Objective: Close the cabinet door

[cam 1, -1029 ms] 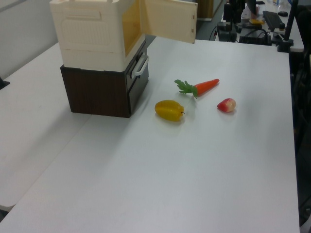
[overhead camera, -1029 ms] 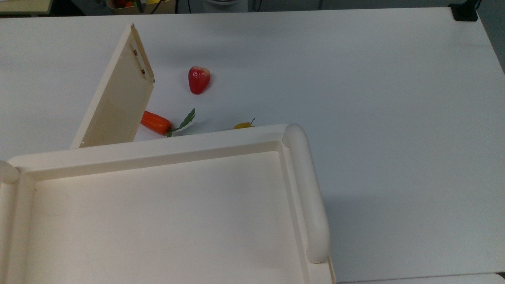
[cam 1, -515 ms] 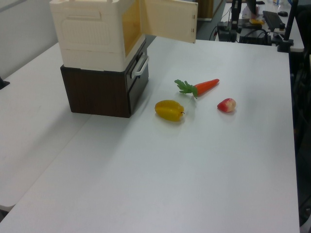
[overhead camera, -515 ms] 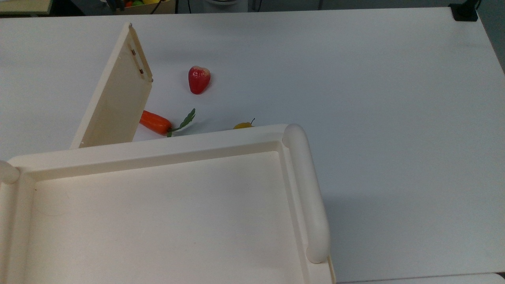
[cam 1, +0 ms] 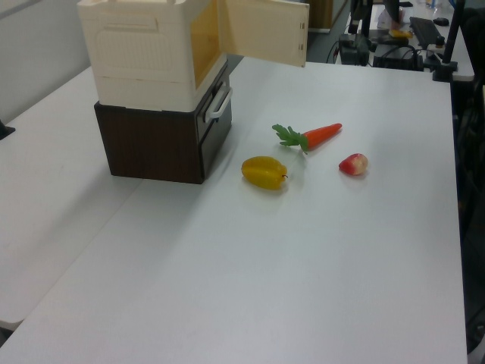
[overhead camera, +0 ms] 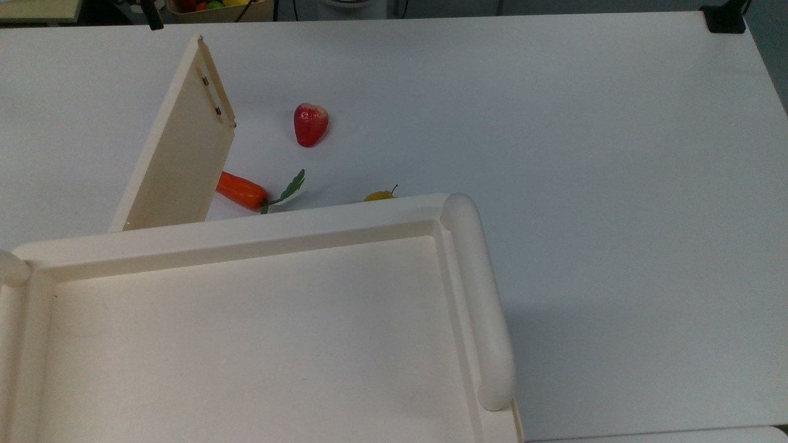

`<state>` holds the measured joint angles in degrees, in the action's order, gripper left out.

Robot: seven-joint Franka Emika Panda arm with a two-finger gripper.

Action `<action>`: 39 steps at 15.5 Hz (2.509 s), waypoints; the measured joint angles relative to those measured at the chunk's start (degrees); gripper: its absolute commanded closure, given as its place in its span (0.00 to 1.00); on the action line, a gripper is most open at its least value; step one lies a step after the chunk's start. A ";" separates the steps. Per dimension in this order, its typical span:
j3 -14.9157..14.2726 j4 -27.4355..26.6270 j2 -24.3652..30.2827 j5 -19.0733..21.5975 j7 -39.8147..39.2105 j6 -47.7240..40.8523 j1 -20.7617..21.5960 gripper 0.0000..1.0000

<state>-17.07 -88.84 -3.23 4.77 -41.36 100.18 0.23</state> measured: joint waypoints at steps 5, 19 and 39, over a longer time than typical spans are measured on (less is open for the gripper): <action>-0.13 0.18 0.01 0.14 -11.45 9.49 -0.12 1.00; -0.83 0.04 -8.44 15.54 -24.72 26.84 1.86 1.00; 0.28 5.30 -16.89 16.55 -2.15 35.27 14.19 1.00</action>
<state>-16.79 -83.54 -20.12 21.32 -43.52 135.44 14.43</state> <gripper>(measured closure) 0.991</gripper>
